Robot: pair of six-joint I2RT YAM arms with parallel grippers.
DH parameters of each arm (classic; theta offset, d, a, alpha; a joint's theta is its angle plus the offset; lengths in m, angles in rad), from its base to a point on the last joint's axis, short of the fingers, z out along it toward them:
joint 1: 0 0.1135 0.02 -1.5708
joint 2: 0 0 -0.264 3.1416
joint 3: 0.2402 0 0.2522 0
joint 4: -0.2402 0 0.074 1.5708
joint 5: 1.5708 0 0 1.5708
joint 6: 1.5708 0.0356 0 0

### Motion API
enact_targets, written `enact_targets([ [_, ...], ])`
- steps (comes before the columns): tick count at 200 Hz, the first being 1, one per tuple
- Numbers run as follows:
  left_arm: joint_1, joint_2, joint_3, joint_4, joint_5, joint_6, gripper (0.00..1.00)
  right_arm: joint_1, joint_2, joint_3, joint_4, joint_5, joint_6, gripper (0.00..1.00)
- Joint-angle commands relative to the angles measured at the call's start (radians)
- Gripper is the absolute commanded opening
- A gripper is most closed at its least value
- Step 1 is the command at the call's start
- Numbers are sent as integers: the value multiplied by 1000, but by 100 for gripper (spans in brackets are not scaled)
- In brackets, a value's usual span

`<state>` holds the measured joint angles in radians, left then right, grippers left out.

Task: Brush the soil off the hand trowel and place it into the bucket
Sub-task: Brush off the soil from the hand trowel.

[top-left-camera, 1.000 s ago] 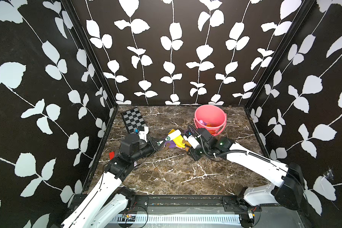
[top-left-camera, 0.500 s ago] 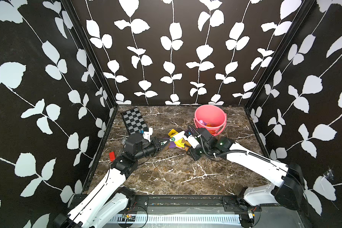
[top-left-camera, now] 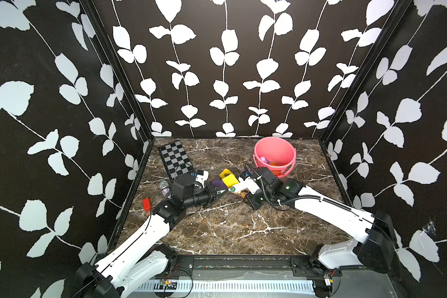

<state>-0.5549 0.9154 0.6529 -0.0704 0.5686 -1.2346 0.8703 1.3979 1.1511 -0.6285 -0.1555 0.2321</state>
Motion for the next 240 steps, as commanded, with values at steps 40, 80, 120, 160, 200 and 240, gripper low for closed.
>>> enact_targets([
  [40,69,-66,-17,-81,-39,50,0,2,-50,-4,-61,22,-33,0],
  [80,114,-99,-41,-39,-20,24,0,2,-91,-46,-118,17,-43,0],
  [120,115,-100,-37,1,62,7,0,1,-64,-39,-177,37,-64,0],
  [160,96,-84,-91,73,121,-37,0,2,-18,9,-131,-11,-42,0],
  [200,73,-37,-95,86,150,-25,0,7,19,46,-122,-19,-42,0],
  [240,71,-15,-82,25,133,34,0,9,16,44,-123,-10,-40,0],
])
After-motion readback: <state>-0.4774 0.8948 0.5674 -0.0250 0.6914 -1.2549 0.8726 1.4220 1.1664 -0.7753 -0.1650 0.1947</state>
